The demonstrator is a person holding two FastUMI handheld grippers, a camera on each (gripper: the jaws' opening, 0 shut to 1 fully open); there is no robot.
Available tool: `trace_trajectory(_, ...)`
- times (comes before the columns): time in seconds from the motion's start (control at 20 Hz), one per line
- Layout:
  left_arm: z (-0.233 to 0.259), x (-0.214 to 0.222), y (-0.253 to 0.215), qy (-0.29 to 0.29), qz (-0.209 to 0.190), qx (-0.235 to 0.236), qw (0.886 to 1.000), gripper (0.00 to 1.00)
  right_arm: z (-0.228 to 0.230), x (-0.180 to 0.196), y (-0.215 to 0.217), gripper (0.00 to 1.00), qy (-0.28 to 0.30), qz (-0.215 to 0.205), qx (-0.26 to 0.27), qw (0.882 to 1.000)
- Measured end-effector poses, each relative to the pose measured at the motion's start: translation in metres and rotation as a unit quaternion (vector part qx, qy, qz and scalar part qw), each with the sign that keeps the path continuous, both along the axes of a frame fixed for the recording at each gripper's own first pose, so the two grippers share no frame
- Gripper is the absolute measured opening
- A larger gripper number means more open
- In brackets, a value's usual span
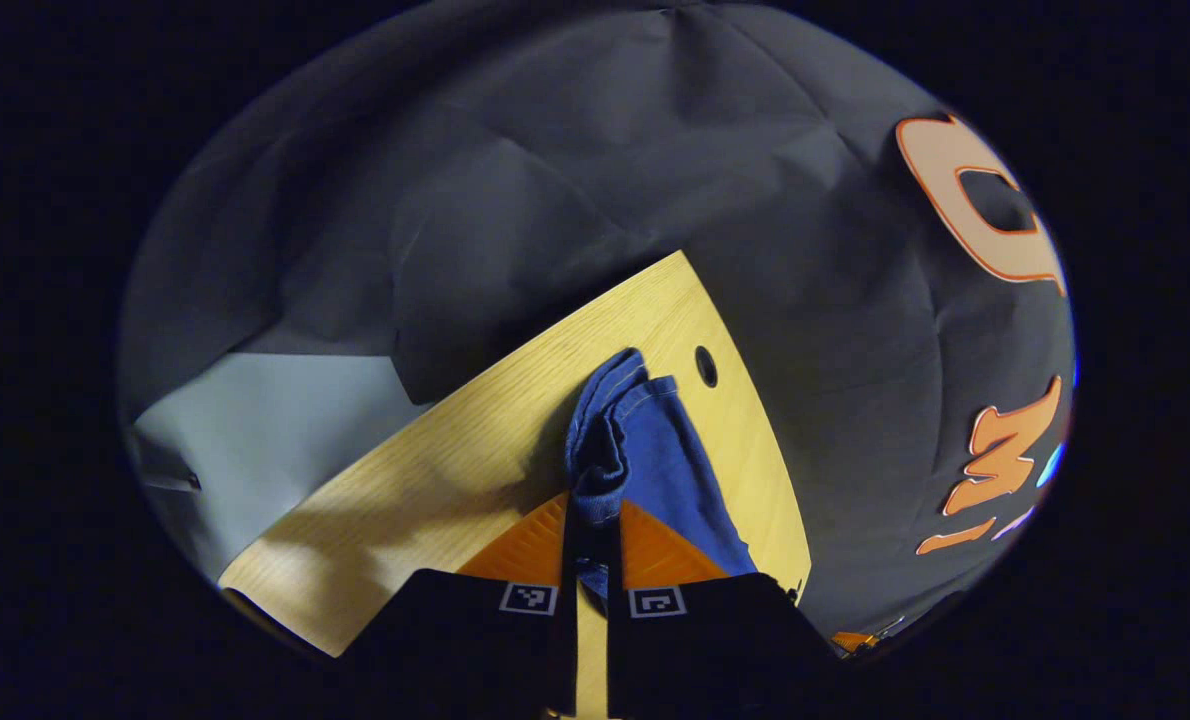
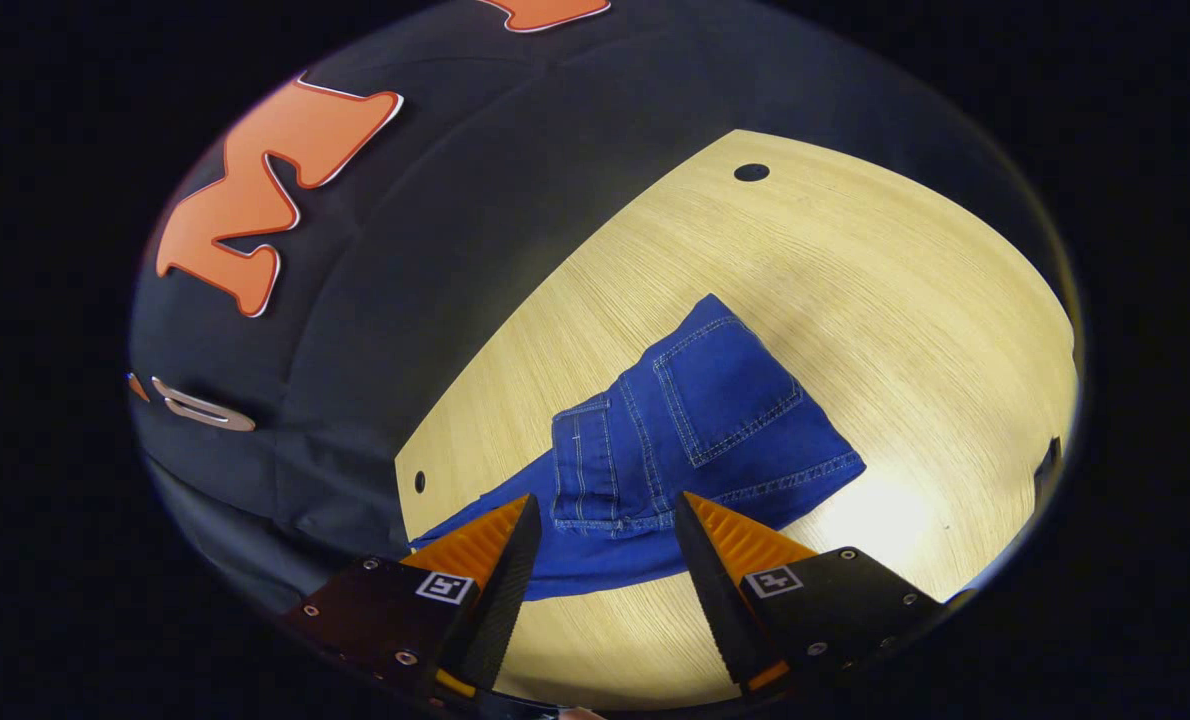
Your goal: Grasp the waist and the cuffs of the jeans and fold them to make the two legs overlap; first hold the waist and fold one-third of the jeans toward the cuffs, then hold the cuffs and fold the remaining one-third in the same direction to finish folding.
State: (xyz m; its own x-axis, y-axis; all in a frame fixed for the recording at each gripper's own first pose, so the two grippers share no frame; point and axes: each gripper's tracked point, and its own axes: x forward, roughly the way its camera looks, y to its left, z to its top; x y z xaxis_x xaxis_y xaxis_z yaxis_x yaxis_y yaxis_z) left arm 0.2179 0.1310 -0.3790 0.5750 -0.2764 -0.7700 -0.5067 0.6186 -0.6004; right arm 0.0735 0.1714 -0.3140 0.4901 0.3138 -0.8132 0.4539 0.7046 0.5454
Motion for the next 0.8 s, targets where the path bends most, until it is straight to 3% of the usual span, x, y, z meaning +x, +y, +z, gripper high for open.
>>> trace_trajectory(0.4,0.069,0.008,-0.024,-0.064,-0.029,0.046,0.996,0.12,0.001,0.011,-0.016,0.83,-0.006,0.013,0.016,1.000)
trace_trajectory(0.8,0.160,0.022,-0.089,-0.138,-0.061,0.069,0.986,0.12,0.002,0.021,-0.037,0.84,-0.025,0.021,0.029,0.999)
